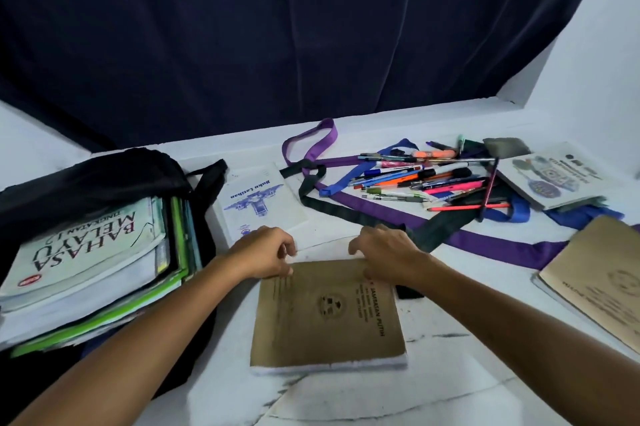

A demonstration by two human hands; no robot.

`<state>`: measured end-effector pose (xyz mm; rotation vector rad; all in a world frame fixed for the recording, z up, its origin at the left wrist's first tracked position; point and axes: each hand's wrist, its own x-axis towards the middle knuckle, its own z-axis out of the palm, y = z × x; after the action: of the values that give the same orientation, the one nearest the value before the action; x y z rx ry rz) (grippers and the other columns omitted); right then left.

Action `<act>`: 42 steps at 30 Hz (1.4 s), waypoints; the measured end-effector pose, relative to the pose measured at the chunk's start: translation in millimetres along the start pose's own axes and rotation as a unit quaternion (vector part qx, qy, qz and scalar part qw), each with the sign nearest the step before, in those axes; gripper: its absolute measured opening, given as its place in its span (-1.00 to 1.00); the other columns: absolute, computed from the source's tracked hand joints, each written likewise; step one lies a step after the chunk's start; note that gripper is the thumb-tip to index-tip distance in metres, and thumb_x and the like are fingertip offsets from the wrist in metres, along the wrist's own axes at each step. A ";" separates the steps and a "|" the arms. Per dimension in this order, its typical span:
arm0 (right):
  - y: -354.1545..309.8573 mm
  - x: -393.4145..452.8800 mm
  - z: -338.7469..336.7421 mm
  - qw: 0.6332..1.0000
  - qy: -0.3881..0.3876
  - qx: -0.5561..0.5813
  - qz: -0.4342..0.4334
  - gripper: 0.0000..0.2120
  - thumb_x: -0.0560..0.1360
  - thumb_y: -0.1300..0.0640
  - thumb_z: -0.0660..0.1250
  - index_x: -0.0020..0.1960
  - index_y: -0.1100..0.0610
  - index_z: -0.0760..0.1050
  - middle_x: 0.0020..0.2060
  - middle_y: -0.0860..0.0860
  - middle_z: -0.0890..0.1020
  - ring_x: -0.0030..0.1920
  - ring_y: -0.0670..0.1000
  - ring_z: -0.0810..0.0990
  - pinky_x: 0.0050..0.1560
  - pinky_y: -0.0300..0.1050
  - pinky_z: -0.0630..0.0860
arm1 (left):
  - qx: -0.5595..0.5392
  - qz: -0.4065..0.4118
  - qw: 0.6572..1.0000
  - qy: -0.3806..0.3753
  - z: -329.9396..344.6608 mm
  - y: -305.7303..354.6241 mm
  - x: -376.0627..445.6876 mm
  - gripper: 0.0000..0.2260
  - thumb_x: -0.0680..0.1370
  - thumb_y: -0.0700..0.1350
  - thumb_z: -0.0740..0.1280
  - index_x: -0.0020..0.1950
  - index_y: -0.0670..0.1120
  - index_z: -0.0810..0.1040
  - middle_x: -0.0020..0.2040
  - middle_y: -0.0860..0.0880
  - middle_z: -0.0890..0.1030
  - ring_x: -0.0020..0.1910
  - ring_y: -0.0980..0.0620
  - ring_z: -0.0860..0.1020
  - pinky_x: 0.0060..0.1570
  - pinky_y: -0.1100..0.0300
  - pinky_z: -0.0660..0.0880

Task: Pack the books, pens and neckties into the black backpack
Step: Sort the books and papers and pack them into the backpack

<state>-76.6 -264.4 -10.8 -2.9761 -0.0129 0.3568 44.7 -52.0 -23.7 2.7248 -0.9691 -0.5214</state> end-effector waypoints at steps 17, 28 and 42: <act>160.5 -241.5 35.9 0.484 0.426 0.602 0.471 -0.87 0.56 0.34 0.23 -0.01 0.27 0.56 -0.19 0.16 0.62 -0.29 0.12 0.61 -0.28 -0.11 0.56 | -0.132 0.314 0.936 -0.085 56.5 274.5 69.3 -0.90 0.47 -0.07 0.47 -0.05 -0.05 0.66 -0.15 0.05 0.66 -0.16 0.09 0.60 -0.17 0.28 0.52; 210.9 -286.9 61.3 0.420 0.361 0.670 0.494 -0.82 0.61 0.16 0.19 0.09 0.25 0.48 -0.21 0.21 0.61 -0.32 0.13 0.61 -0.29 -0.06 0.58 | -0.132 0.234 0.961 -0.063 124.1 384.1 78.8 -0.60 0.50 -0.04 0.44 0.28 -0.13 0.50 0.09 -0.06 0.51 0.16 -0.05 0.50 0.05 0.22 0.40; 240.8 -268.3 33.3 0.490 0.378 0.662 0.424 -0.69 0.49 0.38 0.27 0.15 0.14 0.31 -0.14 0.15 0.64 -0.21 0.11 0.67 -0.41 -0.11 0.54 | -0.244 0.171 0.942 -0.155 115.6 382.0 79.9 -0.76 0.57 0.03 0.36 0.15 -0.07 0.53 -0.10 -0.08 0.59 -0.22 0.03 0.53 -0.31 0.17 0.47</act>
<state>-347.2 -504.8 -14.5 -1.1029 1.1923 -0.6435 -160.5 -403.4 -34.8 2.0190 -1.1675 -0.9878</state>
